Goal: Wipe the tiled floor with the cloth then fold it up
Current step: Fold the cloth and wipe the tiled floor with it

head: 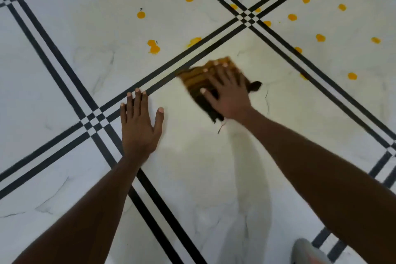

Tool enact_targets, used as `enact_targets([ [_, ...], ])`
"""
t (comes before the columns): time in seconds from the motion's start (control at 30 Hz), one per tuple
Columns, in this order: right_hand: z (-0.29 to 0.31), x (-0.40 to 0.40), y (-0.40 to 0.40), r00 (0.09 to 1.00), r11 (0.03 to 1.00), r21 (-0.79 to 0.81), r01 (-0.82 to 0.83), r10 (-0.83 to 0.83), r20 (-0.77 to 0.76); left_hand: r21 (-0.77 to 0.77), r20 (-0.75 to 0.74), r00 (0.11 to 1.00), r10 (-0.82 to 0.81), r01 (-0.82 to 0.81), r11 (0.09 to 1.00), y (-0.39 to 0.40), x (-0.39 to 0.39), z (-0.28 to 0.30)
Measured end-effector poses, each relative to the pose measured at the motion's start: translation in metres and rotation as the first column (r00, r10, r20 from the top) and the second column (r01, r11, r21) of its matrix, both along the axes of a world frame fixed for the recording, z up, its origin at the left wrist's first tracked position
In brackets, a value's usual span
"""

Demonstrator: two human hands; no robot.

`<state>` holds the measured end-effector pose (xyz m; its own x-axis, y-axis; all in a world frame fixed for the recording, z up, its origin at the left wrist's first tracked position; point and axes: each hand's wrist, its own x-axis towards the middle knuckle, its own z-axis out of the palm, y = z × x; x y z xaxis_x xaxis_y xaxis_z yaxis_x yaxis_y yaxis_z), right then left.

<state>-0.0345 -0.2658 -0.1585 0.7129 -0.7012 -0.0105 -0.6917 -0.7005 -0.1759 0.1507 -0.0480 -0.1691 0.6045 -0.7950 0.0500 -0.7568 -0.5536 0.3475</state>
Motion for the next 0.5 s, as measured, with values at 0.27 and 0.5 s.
enact_targets([
  [0.27, 0.005, -0.138, 0.116, 0.966, 0.966, -0.009, 0.258, -0.258, -0.020, 0.019, -0.023, 0.998, -0.055, 0.055, 0.998, -0.007, -0.007, 0.008],
  [0.5, 0.004, -0.096, -0.005, 1.000, 1.000, 0.008, -0.026, 0.026, -0.007, -0.055, -0.028, 0.897, -0.441, 0.439, 0.897, -0.084, -0.073, 0.010],
])
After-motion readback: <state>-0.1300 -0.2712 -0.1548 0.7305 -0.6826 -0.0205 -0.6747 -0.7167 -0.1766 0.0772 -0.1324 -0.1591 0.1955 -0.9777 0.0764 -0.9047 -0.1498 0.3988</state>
